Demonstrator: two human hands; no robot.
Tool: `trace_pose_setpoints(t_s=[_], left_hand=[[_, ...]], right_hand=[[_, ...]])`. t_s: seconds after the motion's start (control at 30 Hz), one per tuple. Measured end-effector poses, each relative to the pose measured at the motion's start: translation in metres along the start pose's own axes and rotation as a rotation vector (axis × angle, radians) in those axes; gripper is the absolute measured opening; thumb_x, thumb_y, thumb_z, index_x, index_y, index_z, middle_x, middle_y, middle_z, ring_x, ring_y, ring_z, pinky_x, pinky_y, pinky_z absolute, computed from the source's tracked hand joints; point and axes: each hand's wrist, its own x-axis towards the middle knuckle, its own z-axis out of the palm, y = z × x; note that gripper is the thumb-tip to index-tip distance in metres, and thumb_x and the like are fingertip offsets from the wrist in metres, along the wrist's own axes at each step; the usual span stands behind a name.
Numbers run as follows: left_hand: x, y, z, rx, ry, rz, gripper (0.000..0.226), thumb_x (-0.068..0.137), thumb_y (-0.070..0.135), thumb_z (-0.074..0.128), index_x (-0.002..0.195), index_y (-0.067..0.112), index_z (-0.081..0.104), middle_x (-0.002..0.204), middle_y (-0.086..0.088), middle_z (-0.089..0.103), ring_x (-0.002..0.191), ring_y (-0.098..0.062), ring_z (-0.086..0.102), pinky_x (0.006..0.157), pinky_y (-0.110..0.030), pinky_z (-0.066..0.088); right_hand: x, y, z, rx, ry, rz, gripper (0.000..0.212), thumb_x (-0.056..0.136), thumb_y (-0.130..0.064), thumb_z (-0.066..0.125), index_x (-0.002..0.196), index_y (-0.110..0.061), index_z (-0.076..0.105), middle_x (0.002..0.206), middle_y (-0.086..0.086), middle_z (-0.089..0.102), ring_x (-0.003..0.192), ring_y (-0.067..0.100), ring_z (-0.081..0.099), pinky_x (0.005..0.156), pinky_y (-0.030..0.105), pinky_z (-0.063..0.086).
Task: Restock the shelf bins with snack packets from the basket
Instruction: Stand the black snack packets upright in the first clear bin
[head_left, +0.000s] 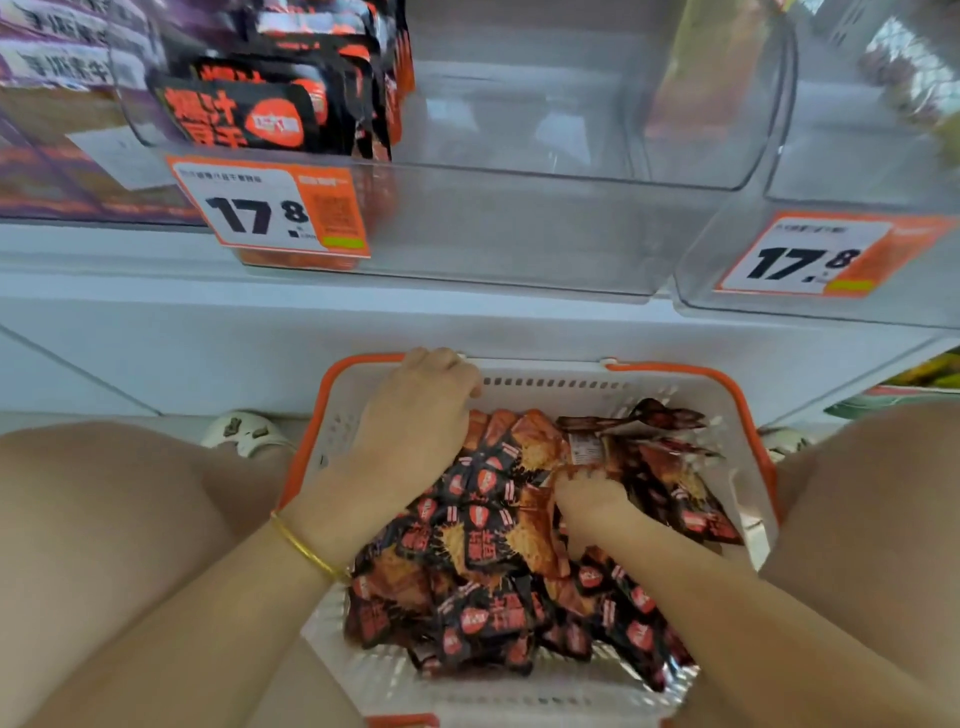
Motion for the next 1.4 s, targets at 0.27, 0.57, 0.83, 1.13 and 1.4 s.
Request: trace_pose_setpoints(t_s=[0.27,0.57,0.83,1.13,1.4], left_hand=[[-0.001,0.004,0.011,-0.135,-0.172,0.056,0.02,0.092,0.017,0.05,0.108,0.016,0.063,0.108,0.001,0.061,0.102,-0.017,0.056,0.085,-0.035,0.048],[-0.006,0.002,0.001,-0.053,-0.186,0.157,0.051,0.085,0.037,0.064,0.126,0.019,0.04,0.122,-0.001,0.046,0.114,-0.02,0.047,0.084,-0.029,0.04],[-0.01,-0.036,-0.094,-0.624,-0.049,-0.056,0.03,0.08,0.013,0.062,0.11,0.012,0.058,0.103,-0.008,0.066,0.096,-0.022,0.063,0.085,-0.041,0.051],[0.016,-0.066,-0.179,-0.668,0.64,-0.141,0.018,0.085,0.001,0.061,0.098,0.012,0.065,0.087,0.004,0.066,0.08,-0.01,0.061,0.077,-0.027,0.051],[0.026,-0.086,-0.169,-0.297,0.754,-0.036,0.057,0.083,0.004,0.065,0.135,0.018,0.045,0.116,-0.001,0.057,0.102,-0.017,0.052,0.084,-0.024,0.039]], right_hand=[[-0.035,0.019,-0.074,0.996,0.079,-0.145,0.022,0.093,-0.019,0.042,0.076,-0.009,0.051,0.077,0.011,0.049,0.064,0.02,0.046,0.059,0.026,0.035],[-0.109,0.021,-0.112,1.918,-0.239,-0.451,0.031,0.097,-0.027,0.044,0.11,-0.001,0.054,0.103,0.022,0.065,0.084,0.034,0.067,0.064,0.039,0.06],[-0.157,0.01,-0.16,1.41,0.527,-0.797,0.01,0.087,-0.003,0.062,0.084,-0.013,0.061,0.062,-0.004,0.064,0.052,0.01,0.057,0.042,0.018,0.04],[-0.209,-0.038,-0.281,1.209,1.163,-0.889,0.01,0.088,-0.003,0.061,0.083,-0.012,0.061,0.059,0.006,0.054,0.044,0.01,0.05,0.04,0.024,0.046],[-0.175,-0.061,-0.286,0.79,1.251,-0.646,0.017,0.087,-0.022,0.066,0.095,-0.007,0.062,0.073,0.001,0.06,0.073,0.023,0.064,0.065,0.036,0.051]])
